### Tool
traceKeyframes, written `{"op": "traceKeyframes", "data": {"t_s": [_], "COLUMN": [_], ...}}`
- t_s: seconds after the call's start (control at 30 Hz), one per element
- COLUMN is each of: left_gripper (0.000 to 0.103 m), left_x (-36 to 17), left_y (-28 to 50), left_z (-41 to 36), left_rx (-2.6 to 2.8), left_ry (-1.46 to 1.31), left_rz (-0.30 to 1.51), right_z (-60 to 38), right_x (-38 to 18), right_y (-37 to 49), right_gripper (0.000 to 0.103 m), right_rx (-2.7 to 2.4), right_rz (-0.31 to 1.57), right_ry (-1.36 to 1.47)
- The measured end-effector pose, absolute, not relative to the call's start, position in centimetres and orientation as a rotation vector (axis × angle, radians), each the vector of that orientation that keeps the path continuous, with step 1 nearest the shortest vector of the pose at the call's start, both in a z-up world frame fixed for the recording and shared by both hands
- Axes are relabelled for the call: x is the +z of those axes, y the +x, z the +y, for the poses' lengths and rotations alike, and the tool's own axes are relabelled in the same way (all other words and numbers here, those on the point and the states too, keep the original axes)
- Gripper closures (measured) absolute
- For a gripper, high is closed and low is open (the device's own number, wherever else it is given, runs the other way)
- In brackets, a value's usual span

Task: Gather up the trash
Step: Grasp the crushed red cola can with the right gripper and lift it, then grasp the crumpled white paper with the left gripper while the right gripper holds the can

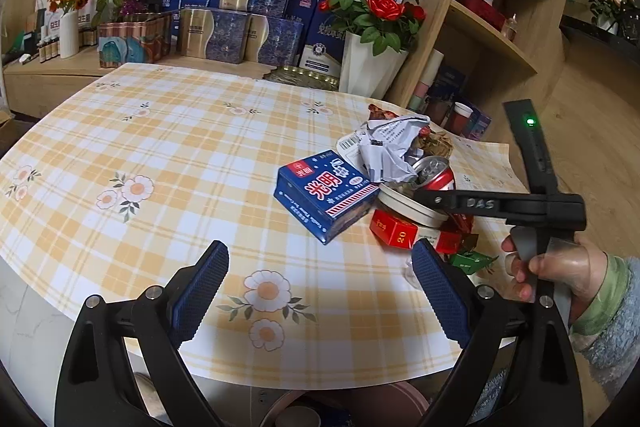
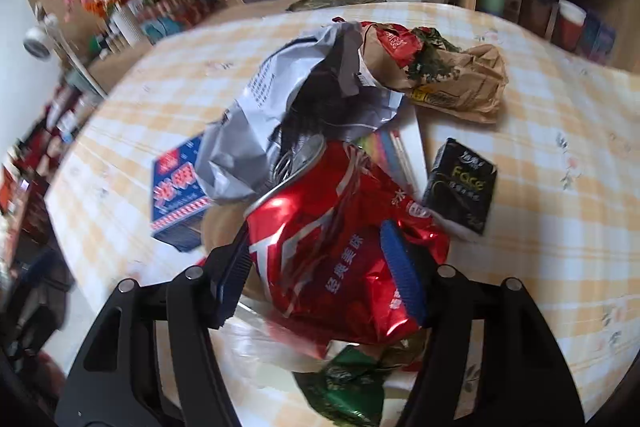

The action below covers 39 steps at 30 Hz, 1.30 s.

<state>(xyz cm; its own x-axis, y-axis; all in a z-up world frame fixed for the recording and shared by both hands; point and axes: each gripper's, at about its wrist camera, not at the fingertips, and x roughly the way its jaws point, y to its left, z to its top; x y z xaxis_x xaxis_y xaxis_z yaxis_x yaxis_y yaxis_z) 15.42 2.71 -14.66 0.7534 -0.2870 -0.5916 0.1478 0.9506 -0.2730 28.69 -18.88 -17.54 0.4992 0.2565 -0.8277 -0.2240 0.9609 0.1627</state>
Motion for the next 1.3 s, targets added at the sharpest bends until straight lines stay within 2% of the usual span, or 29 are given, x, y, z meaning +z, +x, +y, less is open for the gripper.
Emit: {"op": "traceKeyframes", "data": {"t_s": [0.03, 0.1, 0.17, 0.37, 0.53, 0.8, 1.03, 1.3], "left_gripper": [0.012, 0.012, 0.012, 0.012, 0.012, 0.012, 0.013, 0.024], "left_x": [-14.7, -14.6, -14.6, -14.4, -14.3, -14.0, -12.5, -12.1], "left_y": [15.4, 15.4, 15.3, 15.5, 16.2, 19.3, 25.8, 33.1], "left_z": [2.6, 2.4, 2.4, 2.5, 1.8, -0.6, -4.9, -10.2], "left_rx": [-0.242, -0.248, -0.251, -0.251, -0.269, -0.362, -0.419, -0.493], "left_ry": [-0.213, -0.210, -0.211, -0.217, -0.225, -0.223, -0.116, 0.058], "left_rz": [0.678, 0.679, 0.678, 0.679, 0.692, 0.722, 0.718, 0.751], "right_z": [-18.7, -18.7, -19.3, -24.8, -30.2, -32.6, -33.1, -34.9], "right_x": [-17.7, -17.3, -16.5, -14.2, -14.4, -13.9, -14.4, -15.9], "right_y": [28.7, 28.6, 28.2, 26.6, 25.3, 22.1, 19.8, 18.0], "right_gripper": [0.040, 0.054, 0.061, 0.061, 0.061, 0.061, 0.061, 0.061], "right_rx": [0.283, 0.276, 0.275, 0.316, 0.359, 0.251, 0.225, 0.197], "right_rz": [1.007, 0.989, 0.953, 0.876, 0.833, 0.767, 0.715, 0.709], "right_ry": [0.013, 0.005, 0.027, 0.288, 0.541, 0.452, 0.410, 0.473]}}
